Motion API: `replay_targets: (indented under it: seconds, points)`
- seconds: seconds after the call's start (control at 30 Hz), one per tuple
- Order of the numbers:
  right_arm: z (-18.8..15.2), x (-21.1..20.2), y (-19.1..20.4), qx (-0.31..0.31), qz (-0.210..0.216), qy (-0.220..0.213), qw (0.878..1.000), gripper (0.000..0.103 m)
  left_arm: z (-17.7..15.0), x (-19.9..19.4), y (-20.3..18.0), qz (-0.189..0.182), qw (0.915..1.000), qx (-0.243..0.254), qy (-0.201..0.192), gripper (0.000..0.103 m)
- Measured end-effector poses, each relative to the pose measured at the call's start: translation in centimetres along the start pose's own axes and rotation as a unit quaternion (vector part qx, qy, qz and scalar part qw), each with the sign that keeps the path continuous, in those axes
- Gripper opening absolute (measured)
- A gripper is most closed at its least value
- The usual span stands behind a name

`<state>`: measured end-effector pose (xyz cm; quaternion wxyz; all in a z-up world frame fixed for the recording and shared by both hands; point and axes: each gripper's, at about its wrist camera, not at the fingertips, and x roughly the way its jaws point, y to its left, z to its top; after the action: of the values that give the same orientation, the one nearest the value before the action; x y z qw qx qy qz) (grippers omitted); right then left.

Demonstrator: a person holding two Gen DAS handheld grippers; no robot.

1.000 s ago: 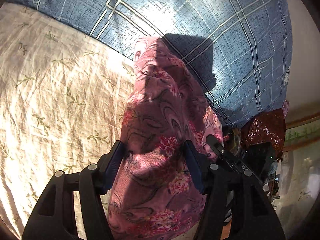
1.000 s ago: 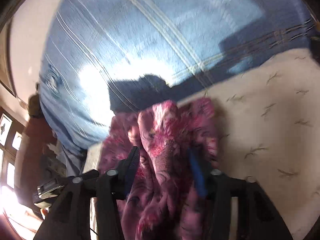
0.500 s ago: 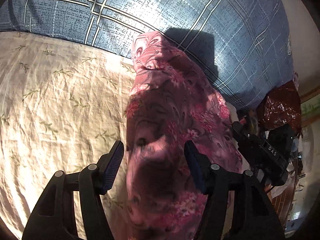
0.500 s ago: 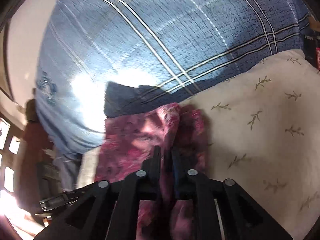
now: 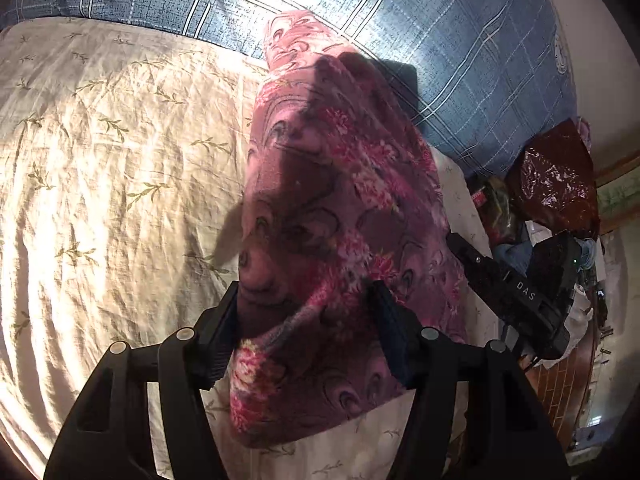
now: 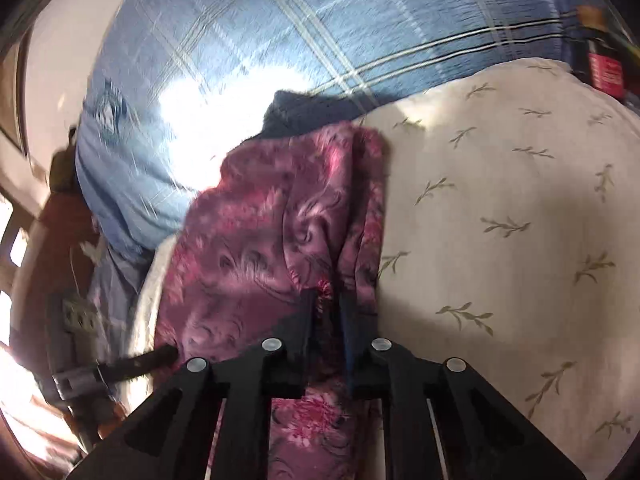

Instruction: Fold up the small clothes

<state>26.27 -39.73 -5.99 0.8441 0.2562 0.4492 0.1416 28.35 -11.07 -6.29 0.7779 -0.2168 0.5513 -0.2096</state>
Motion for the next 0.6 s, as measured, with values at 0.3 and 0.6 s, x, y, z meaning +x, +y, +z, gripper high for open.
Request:
replay_targets:
  seconds: [0.3,0.6]
  points:
    - [5.1,2.5,6.1,-0.063,0.053,-0.034,0.996,0.028,1.7,1.0,-0.3,0.016,0.9995,0.011,-0.026,0.061]
    - [5.0,8.3,4.9,-0.031,0.019,0.042,0.998,0.031,-0.5,1.6,-0.6,0.003,0.9972,0.073,-0.018,0.061]
